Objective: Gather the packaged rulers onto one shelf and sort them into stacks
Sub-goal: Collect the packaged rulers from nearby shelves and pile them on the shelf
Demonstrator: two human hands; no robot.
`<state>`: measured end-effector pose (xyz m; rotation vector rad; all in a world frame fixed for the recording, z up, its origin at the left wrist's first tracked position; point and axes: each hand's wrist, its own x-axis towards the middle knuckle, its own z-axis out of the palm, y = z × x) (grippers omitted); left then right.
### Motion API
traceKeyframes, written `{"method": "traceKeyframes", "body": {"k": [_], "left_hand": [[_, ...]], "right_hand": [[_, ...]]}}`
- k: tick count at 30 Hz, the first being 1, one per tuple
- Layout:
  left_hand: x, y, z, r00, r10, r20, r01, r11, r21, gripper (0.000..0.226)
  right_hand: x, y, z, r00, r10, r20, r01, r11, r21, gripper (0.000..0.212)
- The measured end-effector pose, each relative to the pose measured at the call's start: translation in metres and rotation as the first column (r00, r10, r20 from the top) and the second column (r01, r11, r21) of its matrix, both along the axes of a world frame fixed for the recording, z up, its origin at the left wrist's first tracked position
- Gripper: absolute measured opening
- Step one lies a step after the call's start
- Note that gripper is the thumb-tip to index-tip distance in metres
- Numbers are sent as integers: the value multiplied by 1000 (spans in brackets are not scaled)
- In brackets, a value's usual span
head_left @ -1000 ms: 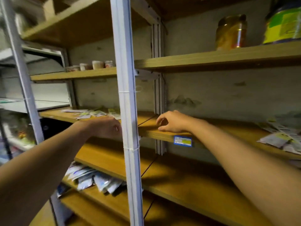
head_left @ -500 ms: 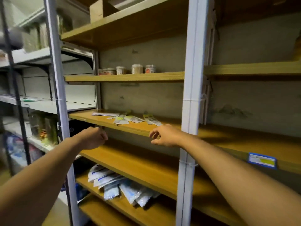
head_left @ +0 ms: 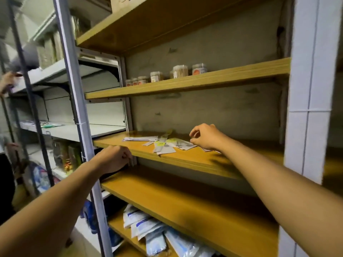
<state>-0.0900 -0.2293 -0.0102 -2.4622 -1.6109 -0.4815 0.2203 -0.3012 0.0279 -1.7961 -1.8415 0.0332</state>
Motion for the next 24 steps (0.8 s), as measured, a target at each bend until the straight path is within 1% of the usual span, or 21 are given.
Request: {"method": "traceKeyframes", "body": {"k": [2,4,7,9,13,15,17,20,24], "left_hand": [[3,30,4,1000,-3,-23,3,1000,21,23],[7,56,4,1000,-11,-7,12,999,41,23],[15,85,-1,998,-58,6,57,998,39,22],[15,105,-4,996,-84,9,84,996,36,22],[5,156,-4,995,-82,53,82,997,8,25],[-1,181,-6,996,-79,47,78,997,15,28],[-4,203,-5,996,-77,45,76,997,14,30],[0,235,-1,996,-86,5,86,996,-12,34],[14,270,2,984,-173,-50,168,981,-100,38]], "right_hand": [[3,30,3,999,-19,-27,18,1000,-5,29],[6,57,3,998,-53,-23,53,998,-24,29],[5,95,-1,997,-80,6,80,991,-109,27],[0,118,-7,995,-80,62,90,980,-179,31],[-14,162,-16,982,-54,180,101,959,-264,44],[-19,179,-20,964,-51,260,134,941,-311,49],[-22,190,-22,952,-64,298,174,917,-360,56],[-23,196,-15,955,-117,271,221,894,-391,68],[-23,201,-11,960,-223,169,273,873,-405,82]]}}
